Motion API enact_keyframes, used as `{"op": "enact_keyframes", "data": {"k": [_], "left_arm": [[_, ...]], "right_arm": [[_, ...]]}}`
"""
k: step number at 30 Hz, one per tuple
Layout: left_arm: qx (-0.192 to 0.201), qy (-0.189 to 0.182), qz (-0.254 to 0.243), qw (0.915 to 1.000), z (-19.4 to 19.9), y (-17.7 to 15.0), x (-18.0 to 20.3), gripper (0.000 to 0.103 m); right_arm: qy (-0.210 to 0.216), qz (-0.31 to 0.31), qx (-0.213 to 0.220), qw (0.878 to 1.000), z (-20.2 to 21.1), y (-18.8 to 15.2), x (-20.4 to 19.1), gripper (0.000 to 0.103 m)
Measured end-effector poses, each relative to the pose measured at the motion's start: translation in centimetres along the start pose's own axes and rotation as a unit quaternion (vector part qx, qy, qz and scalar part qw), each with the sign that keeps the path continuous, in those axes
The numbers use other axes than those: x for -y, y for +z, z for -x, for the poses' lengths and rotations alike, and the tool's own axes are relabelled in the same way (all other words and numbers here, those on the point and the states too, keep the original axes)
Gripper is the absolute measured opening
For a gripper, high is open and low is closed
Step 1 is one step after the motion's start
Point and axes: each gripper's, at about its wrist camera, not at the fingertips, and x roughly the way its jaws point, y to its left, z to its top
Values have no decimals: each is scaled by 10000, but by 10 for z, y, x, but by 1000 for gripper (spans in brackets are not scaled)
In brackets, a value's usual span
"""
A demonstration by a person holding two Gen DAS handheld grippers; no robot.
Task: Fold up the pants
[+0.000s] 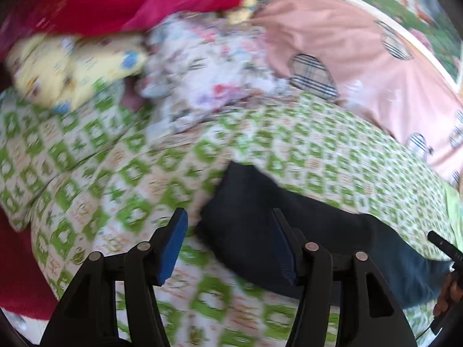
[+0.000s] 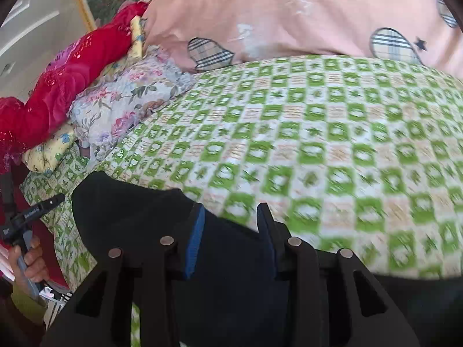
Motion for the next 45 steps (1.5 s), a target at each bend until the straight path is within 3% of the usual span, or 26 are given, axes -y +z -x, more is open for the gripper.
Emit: {"op": "enact_keyframes", "data": {"k": [5, 9, 16, 24, 28, 36, 41, 45], "left_arm": [[-101, -650, -896, 9938, -2, 5, 71, 63], [-309, -1213, -1885, 9741, -11, -4, 141, 64], [-703, -1975, -3224, 9231, -23, -27, 245, 65], [-1137, -2277, -4205, 8709, -45, -47, 312, 65], [-1304, -2339, -4688, 8417, -57, -52, 333, 65], [-1607, -2545, -5577, 7735, -74, -66, 363, 65], [-1790, -2589, -5886, 7447, -86, -75, 373, 65], [-1919, -2585, -6054, 7279, -96, -82, 378, 65]], "right_arm": [[-177, -391, -47, 9991, 36, -34, 31, 39], [-302, -571, -23, 9979, 59, -54, 48, 39], [-514, -1075, 182, 9927, 99, -81, 82, 39], [-640, -1424, 307, 9873, 122, -101, 106, 39], [-764, -1597, 418, 9833, 133, -107, 117, 39], [-1169, -2103, 779, 9675, 160, -113, 152, 39], [-1317, -2292, 841, 9608, 164, -116, 163, 39], [-1317, -2365, 782, 9595, 161, -118, 169, 39]]}}
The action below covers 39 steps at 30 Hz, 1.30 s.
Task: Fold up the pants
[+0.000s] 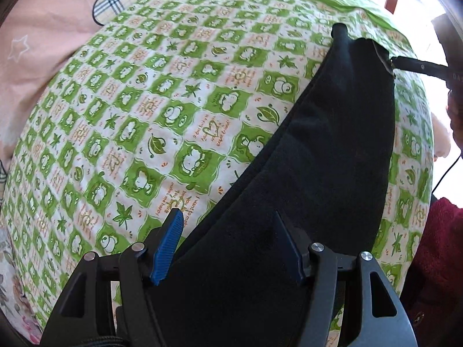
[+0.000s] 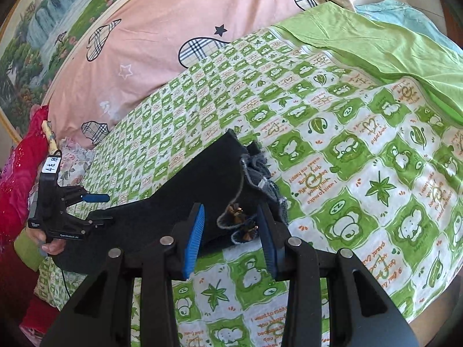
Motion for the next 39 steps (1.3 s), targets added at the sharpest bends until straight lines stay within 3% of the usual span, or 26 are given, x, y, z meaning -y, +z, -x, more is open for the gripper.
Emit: {"op": "enact_keyframes", "data": {"k": [5, 9, 10, 11, 13, 20, 25, 30, 33, 35, 36, 39], "left_arm": [[-127, -255, 27, 9996, -13, 2, -2, 53], [-86, -349, 41, 9993, -15, 3, -1, 30], [-74, -355, 34, 9993, -15, 3, -1, 24], [-47, -336, 22, 9994, -15, 2, 0, 22], [15, -304, 28, 9995, -12, 0, -1, 14], [367, -70, 111, 9992, 8, 6, -6, 1], [557, -53, 239, 9981, 19, 19, -9, 1], [494, -229, 134, 9984, 19, 28, 10, 4], [525, -396, 56, 9978, 21, 38, 18, 9], [545, -460, 17, 9975, 21, 50, 24, 12], [554, -501, 6, 9972, 20, 55, 25, 15], [590, -663, -35, 9960, 15, 75, 34, 24]], "right_arm": [[74, -65, 5, 10000, -7, 0, 2, 39], [103, -76, 0, 9999, -13, 2, 3, 39], [103, -47, -3, 9999, -15, 2, 2, 36], [71, 3, 7, 10000, -16, 2, 1, 23], [-30, 76, 47, 10000, -16, 2, 0, 11], [172, 112, 374, 9991, 3, 9, -5, 7], [197, 250, 474, 9984, 11, 12, -11, 6], [121, 8, 233, 9997, 3, 5, 2, 7], [150, -167, 181, 9996, 6, 1, 8, 14], [127, -192, 252, 9994, 11, -1, 9, 33], [145, -217, 295, 9992, 14, -1, 9, 37], [178, -316, 307, 9989, 17, -3, 12, 41]]}}
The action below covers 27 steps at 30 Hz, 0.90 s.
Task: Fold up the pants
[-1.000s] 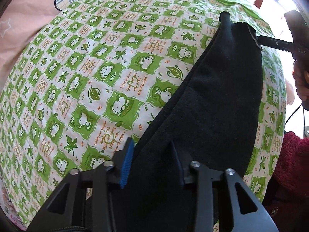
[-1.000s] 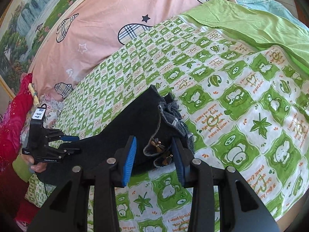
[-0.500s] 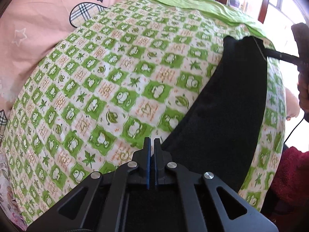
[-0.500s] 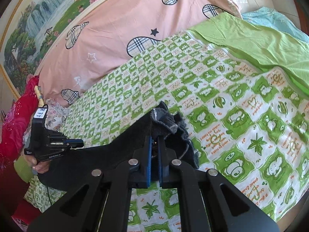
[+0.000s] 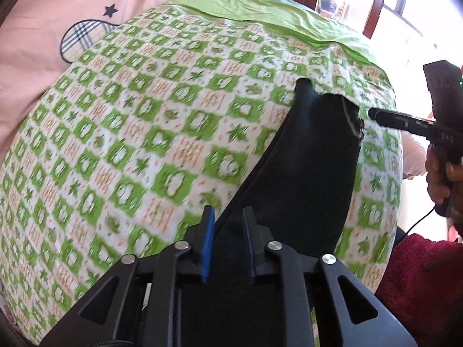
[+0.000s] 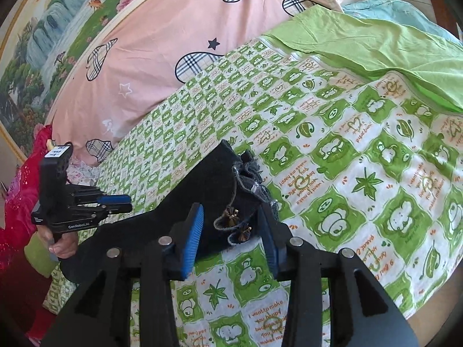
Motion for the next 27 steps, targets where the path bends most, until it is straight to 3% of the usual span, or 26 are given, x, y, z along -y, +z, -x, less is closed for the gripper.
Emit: {"op": "enact_keyframes", "data": {"k": [3, 15, 16, 17, 18, 23, 24, 27], "left_arm": [[-26, -94, -48, 9999, -11, 14, 9, 33], [-352, -473, -167, 9981, -62, 59, 33, 35], [-385, -504, -156, 9979, -66, 62, 35, 35], [-415, -522, -155, 9977, -71, 65, 36, 35], [-429, -542, -158, 9975, -74, 69, 37, 35], [-434, -728, -192, 9962, -84, 87, 47, 35], [-431, -749, -192, 9961, -86, 90, 50, 33], [-375, -920, -150, 9949, -91, 99, 58, 16]], "right_arm": [[51, -263, -108, 9996, -3, -5, 8, 41], [427, -849, -221, 9952, -34, -18, 18, 41], [419, -800, -193, 9957, -36, -18, 18, 37], [384, -738, -189, 9964, -38, -18, 18, 17], [349, -714, -189, 9967, -39, -18, 19, 12], [536, -883, 55, 9946, -29, -12, 38, 10], [560, -891, 23, 9944, -30, -12, 40, 10], [518, -832, 22, 9952, -30, -16, 37, 10]]}}
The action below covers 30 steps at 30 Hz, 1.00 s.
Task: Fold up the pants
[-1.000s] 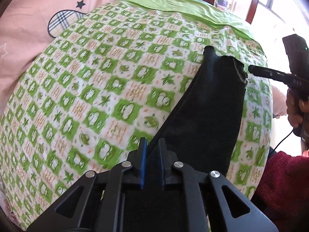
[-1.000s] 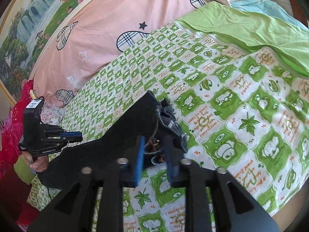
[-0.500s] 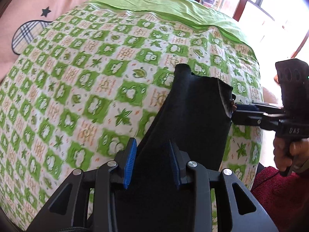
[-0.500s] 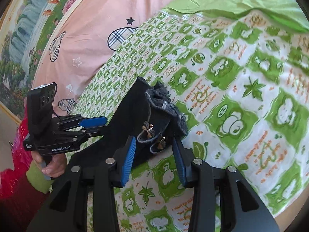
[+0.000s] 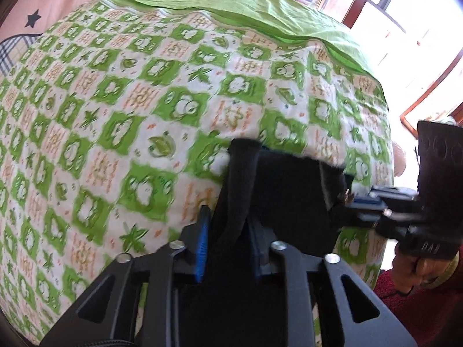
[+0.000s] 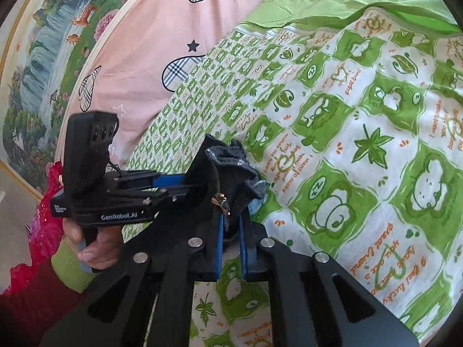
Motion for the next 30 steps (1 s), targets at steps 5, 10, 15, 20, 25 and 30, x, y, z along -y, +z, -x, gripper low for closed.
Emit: {"op": "enact_keyframes", "data": {"k": [5, 10, 15, 20, 25, 30], "left_arm": [[293, -137, 148, 9994, 5, 2, 3, 9], [692, -154, 275, 9971, 37, -13, 2, 9], [1199, -98, 443, 9917, 89, -40, -3, 9], [1506, 120, 519, 9872, 136, -74, -8, 9], [1716, 373, 748, 9816, 167, -113, -14, 8], [1853, 559, 1134, 9745, 182, -154, -30, 8]], "right_arm": [[133, 40, -35, 9999, 3, 1, 0, 10], [449, 453, -4, 9980, 11, 3, -25, 10], [1020, 896, -37, 9907, 21, 3, -57, 10], [1728, 1211, -277, 9771, 14, -4, -94, 10], [2182, 1622, -652, 9601, -6, -22, -135, 10], [2402, 1822, -1056, 9476, -36, -42, -163, 10]]}}
